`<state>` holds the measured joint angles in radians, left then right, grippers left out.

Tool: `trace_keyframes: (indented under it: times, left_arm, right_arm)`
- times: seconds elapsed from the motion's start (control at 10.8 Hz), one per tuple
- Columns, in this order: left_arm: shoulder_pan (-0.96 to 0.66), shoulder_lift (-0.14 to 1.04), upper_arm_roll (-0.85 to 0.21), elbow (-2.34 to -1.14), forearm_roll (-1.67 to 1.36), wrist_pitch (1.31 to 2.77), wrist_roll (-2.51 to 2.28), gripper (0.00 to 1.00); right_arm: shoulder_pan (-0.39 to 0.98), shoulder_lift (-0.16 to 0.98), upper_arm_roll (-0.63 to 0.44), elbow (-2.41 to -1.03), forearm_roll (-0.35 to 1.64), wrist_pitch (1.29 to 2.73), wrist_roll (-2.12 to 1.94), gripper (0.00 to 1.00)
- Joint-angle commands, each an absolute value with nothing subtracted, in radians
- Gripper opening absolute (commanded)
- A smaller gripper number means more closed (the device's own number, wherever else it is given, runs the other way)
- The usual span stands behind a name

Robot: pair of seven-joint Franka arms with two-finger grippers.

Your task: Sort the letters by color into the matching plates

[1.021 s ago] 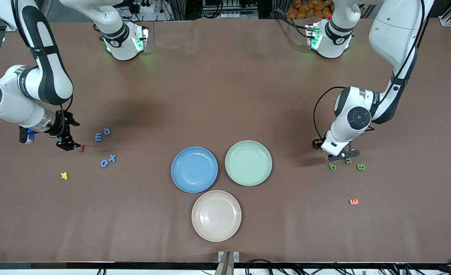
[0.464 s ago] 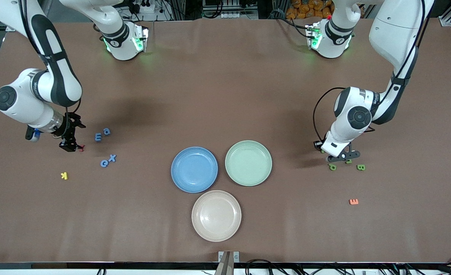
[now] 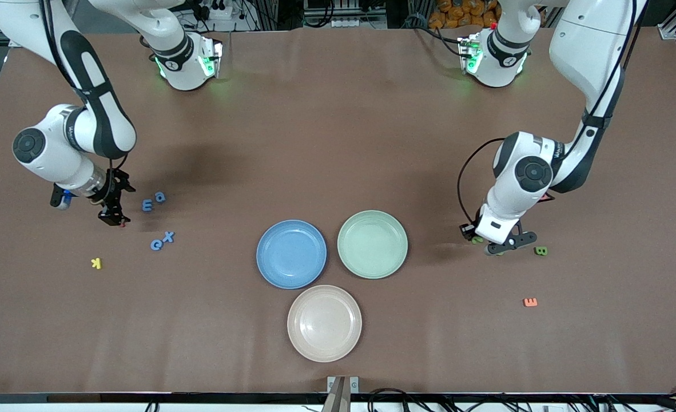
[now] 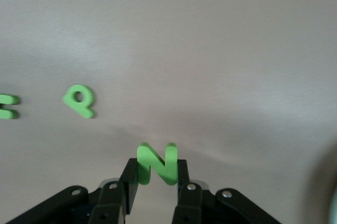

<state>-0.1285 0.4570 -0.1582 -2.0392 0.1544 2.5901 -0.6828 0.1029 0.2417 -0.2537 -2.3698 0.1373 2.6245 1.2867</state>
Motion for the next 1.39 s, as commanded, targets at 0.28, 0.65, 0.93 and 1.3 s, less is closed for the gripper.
trace_keyframes:
  times: [0.28, 0.65, 0.93, 1.3]
  left_arm:
    - [-0.196, 0.495, -0.264, -1.901, 0.15, 2.588, -0.931, 0.0]
    - [-0.349, 0.632, -0.267, -1.755, 0.15, 2.586, -1.064, 0.0]
    - [-0.402, 0.658, -0.264, -1.744, 0.153, 2.588, -1.101, 0.0]
    - [-0.408, 0.655, -0.261, -1.741, 0.166, 2.579, -1.126, 1.0]
  right_arm:
    - [0.107, 0.265, -0.247, -2.454, 0.147, 2.766, 1.29, 1.0]
    - [0.104, 0.31, -0.236, -2.456, 0.146, 2.815, 1.289, 1.0]
    - [0.104, 0.337, -0.221, -2.456, 0.147, 2.852, 1.289, 1.0]
    - [0.104, 0.344, -0.209, -2.456, 0.146, 2.856, 1.282, 0.96]
